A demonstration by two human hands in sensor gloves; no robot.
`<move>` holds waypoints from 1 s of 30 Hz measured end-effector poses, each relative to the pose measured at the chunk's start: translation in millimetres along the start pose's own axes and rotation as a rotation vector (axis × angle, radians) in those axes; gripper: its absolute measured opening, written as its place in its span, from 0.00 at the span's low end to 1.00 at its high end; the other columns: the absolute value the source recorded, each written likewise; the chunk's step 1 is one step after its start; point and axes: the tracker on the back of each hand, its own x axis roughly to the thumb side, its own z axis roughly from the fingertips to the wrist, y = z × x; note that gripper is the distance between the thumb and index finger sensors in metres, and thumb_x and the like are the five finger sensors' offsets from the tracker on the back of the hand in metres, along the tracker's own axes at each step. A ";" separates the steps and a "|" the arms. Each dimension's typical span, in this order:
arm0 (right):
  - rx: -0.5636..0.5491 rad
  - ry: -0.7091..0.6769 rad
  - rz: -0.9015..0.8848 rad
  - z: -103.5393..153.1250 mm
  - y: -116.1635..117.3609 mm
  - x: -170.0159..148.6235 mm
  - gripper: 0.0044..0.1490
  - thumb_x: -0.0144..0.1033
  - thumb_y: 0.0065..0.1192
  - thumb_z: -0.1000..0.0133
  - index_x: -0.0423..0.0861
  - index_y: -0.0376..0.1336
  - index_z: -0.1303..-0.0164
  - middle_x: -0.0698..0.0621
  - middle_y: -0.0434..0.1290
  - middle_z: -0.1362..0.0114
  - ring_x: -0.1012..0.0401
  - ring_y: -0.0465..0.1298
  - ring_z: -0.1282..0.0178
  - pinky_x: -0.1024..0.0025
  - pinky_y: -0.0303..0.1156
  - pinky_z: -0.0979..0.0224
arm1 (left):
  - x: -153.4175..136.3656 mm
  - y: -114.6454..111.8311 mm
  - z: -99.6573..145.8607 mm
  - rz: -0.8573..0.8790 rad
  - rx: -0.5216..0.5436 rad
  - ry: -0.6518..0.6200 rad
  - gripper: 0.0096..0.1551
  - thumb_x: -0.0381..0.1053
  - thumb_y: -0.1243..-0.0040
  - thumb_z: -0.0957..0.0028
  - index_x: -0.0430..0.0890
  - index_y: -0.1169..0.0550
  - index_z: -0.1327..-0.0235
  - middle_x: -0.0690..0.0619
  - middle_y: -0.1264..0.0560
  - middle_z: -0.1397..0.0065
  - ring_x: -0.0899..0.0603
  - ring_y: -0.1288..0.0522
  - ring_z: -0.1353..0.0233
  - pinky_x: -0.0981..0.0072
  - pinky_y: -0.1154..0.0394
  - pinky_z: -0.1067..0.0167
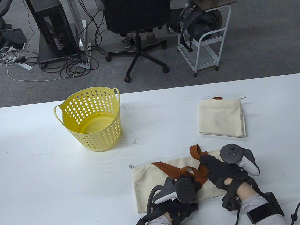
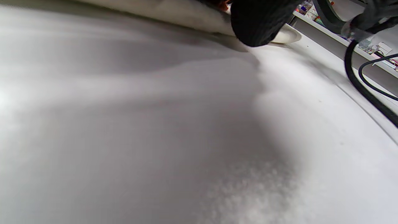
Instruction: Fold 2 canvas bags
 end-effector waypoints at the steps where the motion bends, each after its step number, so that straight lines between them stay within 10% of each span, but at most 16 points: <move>1: -0.034 0.001 0.050 -1.6 2.5 2.2 0.42 0.27 0.55 0.44 0.60 0.46 0.21 0.37 0.40 0.19 0.38 0.58 0.26 0.35 0.52 0.26 | 0.3 -0.1 0.0 -0.004 -0.001 0.000 0.44 0.56 0.41 0.36 0.53 0.52 0.16 0.52 0.64 0.13 0.41 0.69 0.17 0.38 0.64 0.25; 6: -0.007 0.075 0.201 -7.1 15.2 7.6 0.40 0.34 0.54 0.42 0.50 0.46 0.19 0.46 0.27 0.18 0.43 0.52 0.26 0.39 0.48 0.25 | 0.0 -0.5 -0.5 0.003 -0.007 -0.004 0.45 0.57 0.42 0.36 0.53 0.53 0.16 0.52 0.65 0.13 0.41 0.69 0.17 0.38 0.64 0.25; 20: 0.071 -0.074 -0.135 28.4 -22.3 14.5 0.32 0.26 0.59 0.46 0.34 0.64 0.29 0.42 0.57 0.18 0.38 0.49 0.21 0.30 0.42 0.26 | -0.7 -0.2 -1.6 0.033 0.004 0.000 0.43 0.56 0.43 0.35 0.54 0.51 0.16 0.52 0.64 0.13 0.41 0.68 0.17 0.39 0.64 0.25; 30: 0.329 -0.007 0.129 12.3 26.8 17.9 0.38 0.23 0.59 0.46 0.34 0.55 0.23 0.44 0.41 0.16 0.41 0.41 0.19 0.33 0.41 0.24 | -21.6 12.0 7.7 0.122 0.126 0.038 0.39 0.50 0.41 0.35 0.54 0.45 0.14 0.50 0.54 0.12 0.40 0.59 0.15 0.37 0.57 0.25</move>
